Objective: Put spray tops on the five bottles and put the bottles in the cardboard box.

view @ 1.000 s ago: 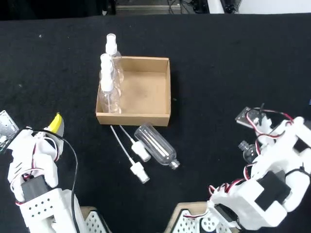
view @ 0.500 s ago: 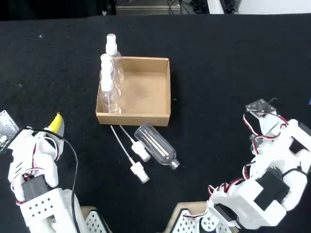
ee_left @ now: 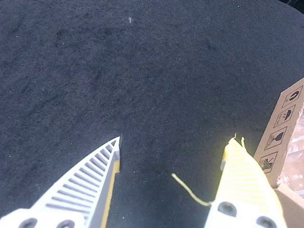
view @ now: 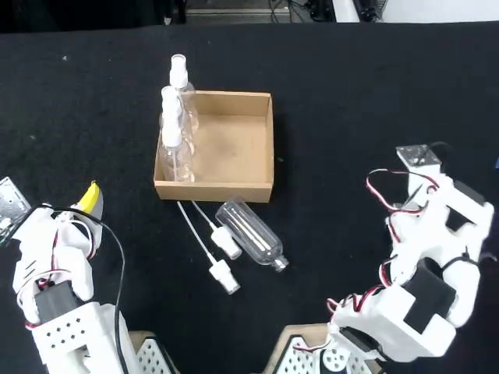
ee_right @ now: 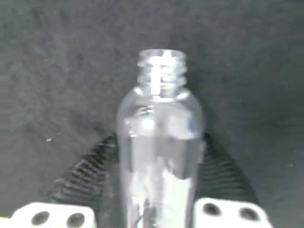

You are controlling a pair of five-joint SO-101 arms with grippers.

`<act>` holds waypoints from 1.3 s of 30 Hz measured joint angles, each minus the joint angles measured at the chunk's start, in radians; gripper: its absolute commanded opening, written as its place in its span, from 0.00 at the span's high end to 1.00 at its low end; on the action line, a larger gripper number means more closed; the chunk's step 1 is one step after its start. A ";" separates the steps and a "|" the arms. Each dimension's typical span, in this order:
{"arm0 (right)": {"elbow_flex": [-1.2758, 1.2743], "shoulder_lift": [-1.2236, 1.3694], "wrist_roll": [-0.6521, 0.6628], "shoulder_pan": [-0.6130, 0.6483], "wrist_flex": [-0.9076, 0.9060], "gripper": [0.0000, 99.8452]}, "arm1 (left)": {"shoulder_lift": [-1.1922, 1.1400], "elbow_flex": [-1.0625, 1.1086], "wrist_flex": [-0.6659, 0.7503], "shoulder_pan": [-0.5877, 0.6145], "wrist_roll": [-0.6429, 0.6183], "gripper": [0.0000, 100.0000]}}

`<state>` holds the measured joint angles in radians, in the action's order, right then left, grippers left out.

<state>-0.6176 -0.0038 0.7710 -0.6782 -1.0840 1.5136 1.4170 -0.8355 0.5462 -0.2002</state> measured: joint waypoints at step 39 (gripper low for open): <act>0.181 0.195 -0.087 0.066 -0.158 0.73 | 0.000 0.000 0.000 0.000 0.000 0.68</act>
<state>-0.4365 0.1910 0.6836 -0.6122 -1.2421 1.5136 1.4170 -0.8355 0.5462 -0.2002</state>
